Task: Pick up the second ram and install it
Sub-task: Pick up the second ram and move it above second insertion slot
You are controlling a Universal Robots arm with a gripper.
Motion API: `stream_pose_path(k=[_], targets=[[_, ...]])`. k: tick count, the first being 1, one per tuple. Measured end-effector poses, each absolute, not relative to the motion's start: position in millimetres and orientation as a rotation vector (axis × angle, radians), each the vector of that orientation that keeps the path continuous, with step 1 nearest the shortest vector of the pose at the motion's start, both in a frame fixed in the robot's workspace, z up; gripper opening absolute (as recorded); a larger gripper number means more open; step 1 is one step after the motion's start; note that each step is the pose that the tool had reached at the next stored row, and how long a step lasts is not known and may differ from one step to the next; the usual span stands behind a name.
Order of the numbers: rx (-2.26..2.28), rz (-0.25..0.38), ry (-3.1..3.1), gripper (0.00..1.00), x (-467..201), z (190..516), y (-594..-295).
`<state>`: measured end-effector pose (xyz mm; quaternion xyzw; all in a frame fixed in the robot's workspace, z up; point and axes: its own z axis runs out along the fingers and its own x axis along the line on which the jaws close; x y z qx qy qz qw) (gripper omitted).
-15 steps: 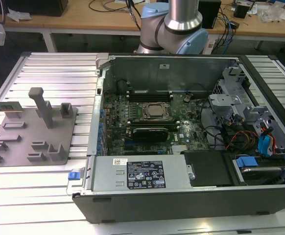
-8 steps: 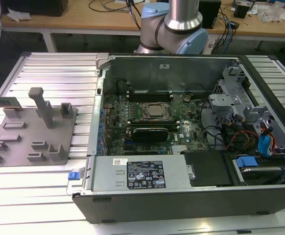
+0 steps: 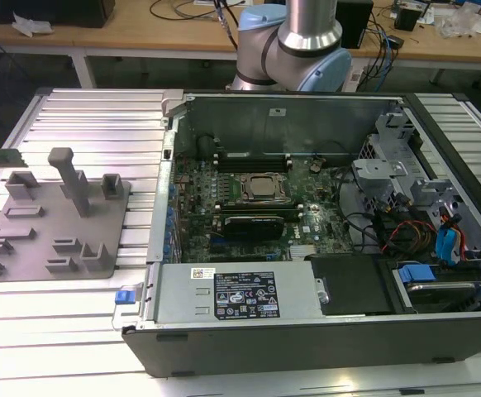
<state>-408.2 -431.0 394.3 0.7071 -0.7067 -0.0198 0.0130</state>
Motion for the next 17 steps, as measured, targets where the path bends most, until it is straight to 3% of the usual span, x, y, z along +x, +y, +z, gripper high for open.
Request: stream_pose_path(k=[17], targets=[[2.204, -0.061, -2.202, 0.09, -408.2, 429.6, -430.1]])
